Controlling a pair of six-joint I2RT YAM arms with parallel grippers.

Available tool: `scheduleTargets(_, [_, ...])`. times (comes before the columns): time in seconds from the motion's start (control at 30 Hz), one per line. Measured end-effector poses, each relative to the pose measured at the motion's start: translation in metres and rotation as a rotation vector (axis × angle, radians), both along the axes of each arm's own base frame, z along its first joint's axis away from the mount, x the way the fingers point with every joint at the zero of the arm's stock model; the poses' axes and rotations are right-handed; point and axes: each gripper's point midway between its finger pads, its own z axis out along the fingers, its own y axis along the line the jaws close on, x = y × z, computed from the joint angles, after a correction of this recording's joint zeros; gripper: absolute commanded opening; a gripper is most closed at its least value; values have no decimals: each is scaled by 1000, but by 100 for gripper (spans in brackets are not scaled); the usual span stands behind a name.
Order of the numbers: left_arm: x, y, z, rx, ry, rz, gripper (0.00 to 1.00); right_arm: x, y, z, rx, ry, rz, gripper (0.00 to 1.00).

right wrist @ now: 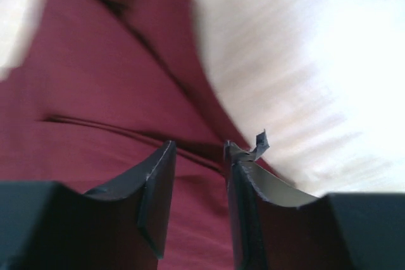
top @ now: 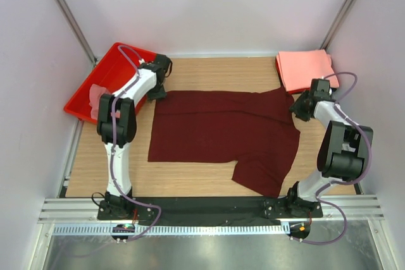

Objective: Fold and stack the t-shirts
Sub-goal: Fold the tshirt

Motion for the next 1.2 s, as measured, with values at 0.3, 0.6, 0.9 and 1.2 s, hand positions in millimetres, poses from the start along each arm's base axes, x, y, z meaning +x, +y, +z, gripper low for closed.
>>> scheduleTargets(0.3, [2, -40, 36, -210, -58, -85, 45, 81, 26, 46, 107, -184, 244, 45])
scheduleTargets(0.6, [-15, -86, 58, -474, -66, -164, 47, 97, 96, 23, 206, -158, 589, 54])
scheduleTargets(0.9, [-41, -95, 56, -550, -11, -186, 48, 89, 126, 2, 205, -111, 768, 56])
scheduleTargets(1.2, [-43, -100, 65, -580, -17, -214, 48, 85, 125, -8, 217, -84, 843, 56])
